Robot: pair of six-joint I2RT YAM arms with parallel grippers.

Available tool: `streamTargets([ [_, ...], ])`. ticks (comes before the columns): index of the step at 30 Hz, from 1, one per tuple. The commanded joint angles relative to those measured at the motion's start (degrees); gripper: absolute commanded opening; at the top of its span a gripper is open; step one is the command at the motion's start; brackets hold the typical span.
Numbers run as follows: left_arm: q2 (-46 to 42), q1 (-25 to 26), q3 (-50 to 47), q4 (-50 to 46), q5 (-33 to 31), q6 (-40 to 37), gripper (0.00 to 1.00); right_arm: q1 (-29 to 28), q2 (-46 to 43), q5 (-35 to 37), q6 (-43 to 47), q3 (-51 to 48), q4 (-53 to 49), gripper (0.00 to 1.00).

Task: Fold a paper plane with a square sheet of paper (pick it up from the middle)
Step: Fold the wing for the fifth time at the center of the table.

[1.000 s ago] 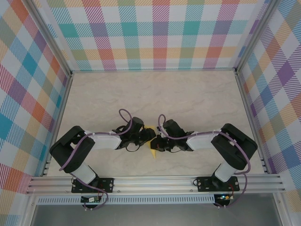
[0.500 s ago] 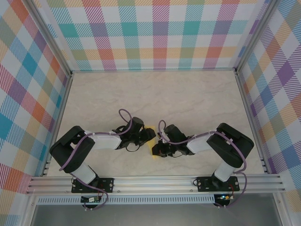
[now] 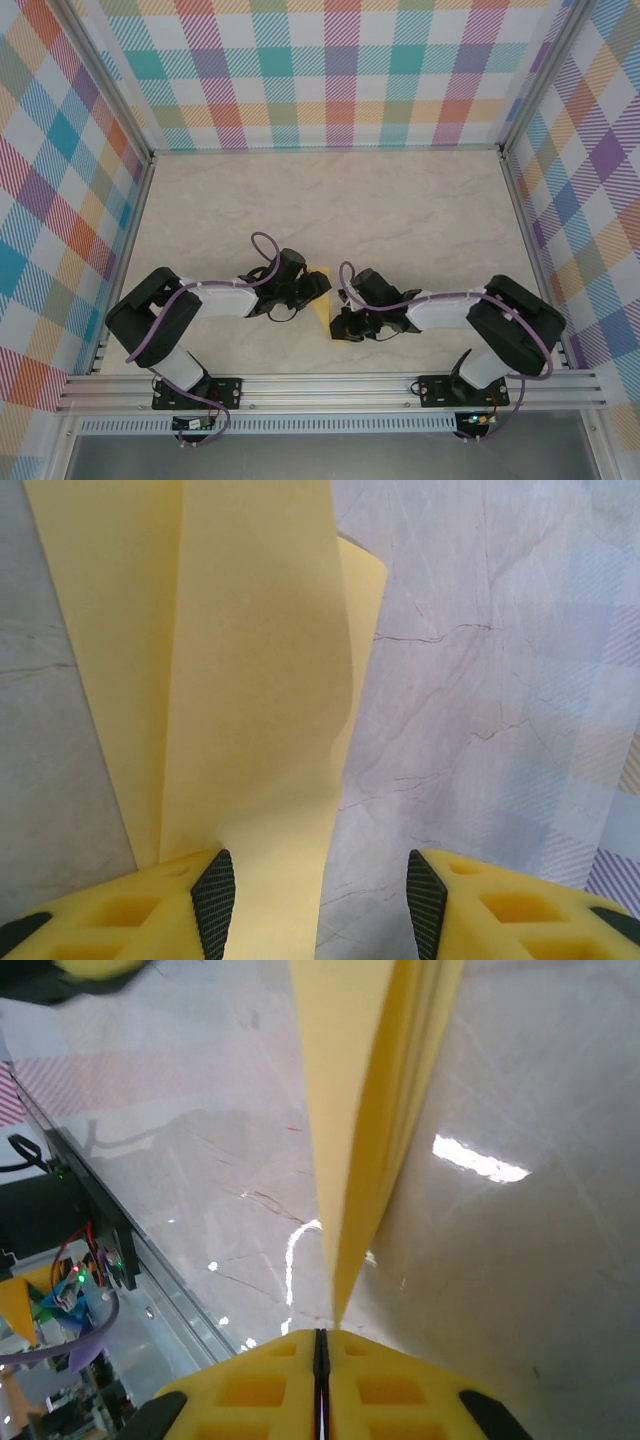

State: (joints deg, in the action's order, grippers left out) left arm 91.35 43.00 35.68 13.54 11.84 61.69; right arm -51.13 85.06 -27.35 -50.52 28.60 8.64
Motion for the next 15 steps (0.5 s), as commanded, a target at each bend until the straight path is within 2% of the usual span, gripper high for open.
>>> streamTargets([
  [1, 1.90, -0.30, -1.64, -6.01, -1.22, 4.56, 0.52, -0.51, -5.26, 5.89, -0.22, 1.49, -3.80, 0.11],
  [4, 2.04, -0.29, -1.76, -4.92, -1.24, 8.32, 0.52, -0.05, -6.68, 9.29, -2.39, 2.40, -2.65, 0.13],
  [7, 2.40, -0.30, -1.66, -4.33, -1.56, 11.23, 0.52, -0.02, -4.53, 10.52, -5.82, 3.43, 1.18, 0.13],
  [11, 2.52, -0.32, -1.39, -3.87, -1.68, 12.01, 0.52, 0.05, -1.51, 11.89, -9.73, 4.35, 7.31, 0.13],
  [15, 1.94, -0.29, -1.75, -3.70, -1.86, 12.17, 0.52, 0.76, 1.86, 12.33, -10.55, 6.29, 8.09, 0.13],
])
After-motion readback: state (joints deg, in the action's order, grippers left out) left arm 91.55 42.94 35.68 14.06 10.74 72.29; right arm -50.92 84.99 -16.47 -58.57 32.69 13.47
